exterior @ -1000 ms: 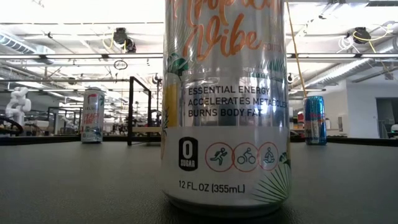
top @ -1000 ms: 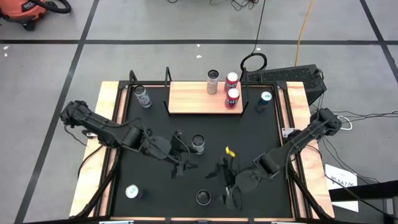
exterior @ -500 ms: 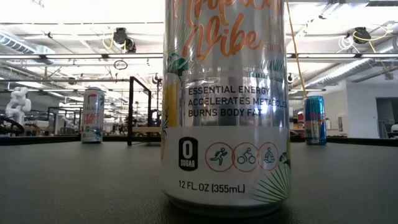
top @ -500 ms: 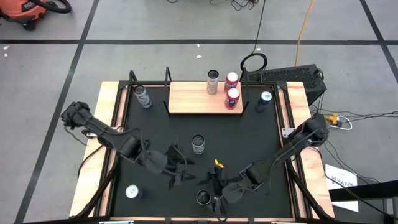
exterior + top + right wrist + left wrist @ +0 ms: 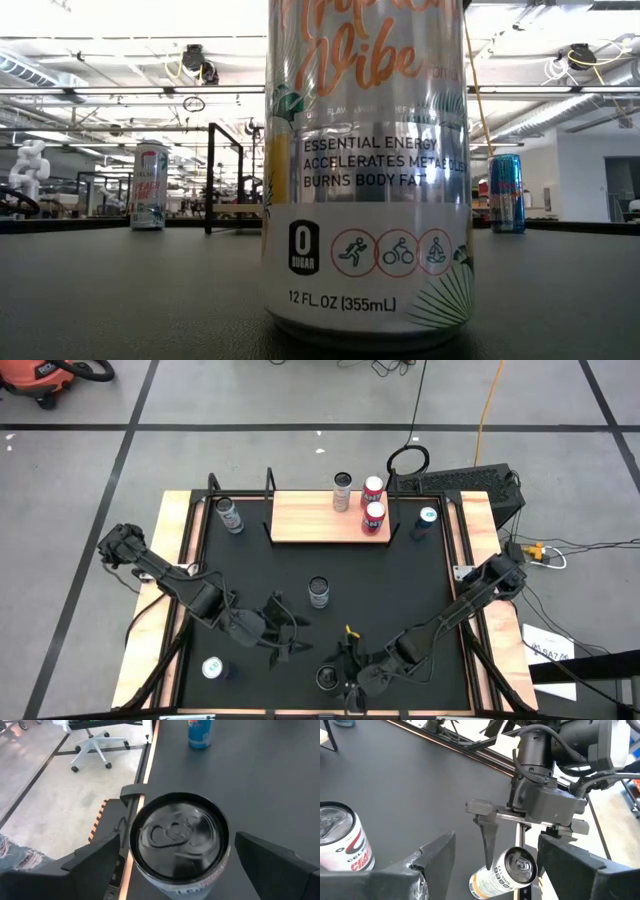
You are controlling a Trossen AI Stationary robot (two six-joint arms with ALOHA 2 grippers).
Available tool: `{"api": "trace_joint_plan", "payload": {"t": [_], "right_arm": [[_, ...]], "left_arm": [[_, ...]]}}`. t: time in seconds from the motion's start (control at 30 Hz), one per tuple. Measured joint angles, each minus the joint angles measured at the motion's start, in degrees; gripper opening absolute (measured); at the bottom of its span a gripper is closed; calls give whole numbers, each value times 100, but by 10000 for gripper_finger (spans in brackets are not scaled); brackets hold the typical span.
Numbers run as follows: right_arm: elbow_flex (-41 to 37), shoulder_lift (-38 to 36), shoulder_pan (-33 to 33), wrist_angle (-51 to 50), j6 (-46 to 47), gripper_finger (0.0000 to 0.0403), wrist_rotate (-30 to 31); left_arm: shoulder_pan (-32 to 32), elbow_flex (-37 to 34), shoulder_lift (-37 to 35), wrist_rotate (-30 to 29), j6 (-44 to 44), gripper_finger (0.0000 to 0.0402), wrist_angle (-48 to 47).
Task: Place canned beverage on shelf
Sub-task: Put the white yellow soda can on the shelf aligned with the other white yellow soda can
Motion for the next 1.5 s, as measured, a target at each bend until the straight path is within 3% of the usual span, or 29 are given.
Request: {"api": "trace_joint_plan", "payload": {"t": [0.53, 0.9, 1.07, 1.27, 1.5], "right_arm": [[1, 0, 0, -93, -123, 373, 374], [7, -2, -7, -91, -772, 243, 453], [2, -84, -119, -159, -737, 235, 460], [0, -855, -479, -821, -538, 235, 976], [-4, -2182, -1071, -2893, 55, 235, 1080]], "left_arm": [[12, 0, 0, -79, 7, 279, -337], [26, 0, 0, -85, 18, 279, -794], [175, 0, -46, -84, 19, 279, -1059], [486, 0, -370, -82, 206, 279, -1060], [911, 0, -1019, -82, 1227, 279, -1045]]}}
